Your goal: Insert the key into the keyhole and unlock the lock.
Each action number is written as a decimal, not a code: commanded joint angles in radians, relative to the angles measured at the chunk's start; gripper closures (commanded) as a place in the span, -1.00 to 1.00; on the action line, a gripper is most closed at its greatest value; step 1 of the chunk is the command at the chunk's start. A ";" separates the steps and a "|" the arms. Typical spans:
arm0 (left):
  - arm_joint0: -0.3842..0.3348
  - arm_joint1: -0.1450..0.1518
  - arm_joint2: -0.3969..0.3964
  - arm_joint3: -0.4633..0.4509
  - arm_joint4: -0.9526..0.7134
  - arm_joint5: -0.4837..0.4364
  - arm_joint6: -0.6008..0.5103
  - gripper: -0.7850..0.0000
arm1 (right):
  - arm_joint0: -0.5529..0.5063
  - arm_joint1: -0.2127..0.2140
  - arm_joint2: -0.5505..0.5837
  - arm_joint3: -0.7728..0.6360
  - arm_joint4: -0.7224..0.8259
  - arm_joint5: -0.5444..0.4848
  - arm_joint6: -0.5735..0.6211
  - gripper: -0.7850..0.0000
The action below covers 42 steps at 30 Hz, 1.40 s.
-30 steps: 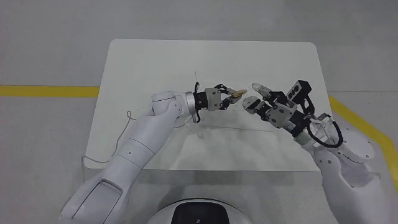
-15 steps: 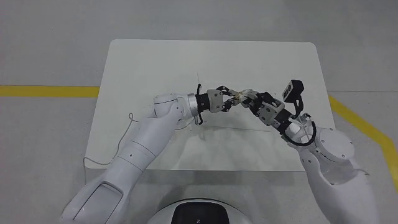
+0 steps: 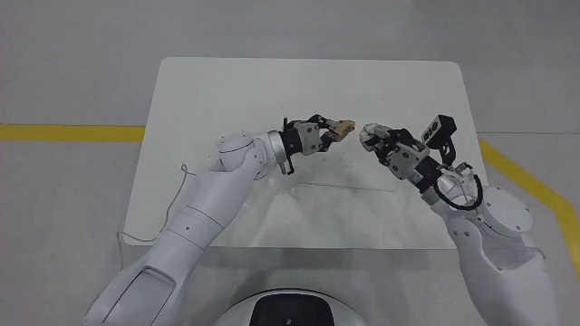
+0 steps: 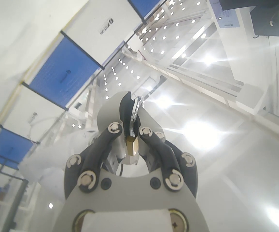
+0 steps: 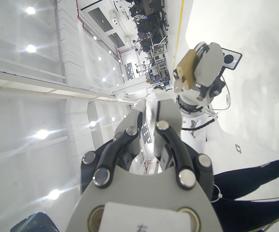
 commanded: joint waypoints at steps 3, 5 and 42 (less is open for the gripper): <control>0.000 0.000 0.000 0.000 -0.007 0.005 -0.001 1.00 | 0.001 0.000 -0.001 0.000 -0.010 0.000 -0.001 -1.00; 0.000 0.000 0.000 0.000 -0.007 0.005 -0.001 1.00 | 0.001 0.000 -0.001 0.000 -0.010 0.000 -0.001 -1.00; 0.121 0.005 0.040 -0.191 0.384 -0.481 0.219 1.00 | 0.083 -0.025 -0.035 0.163 0.396 0.126 -0.033 0.26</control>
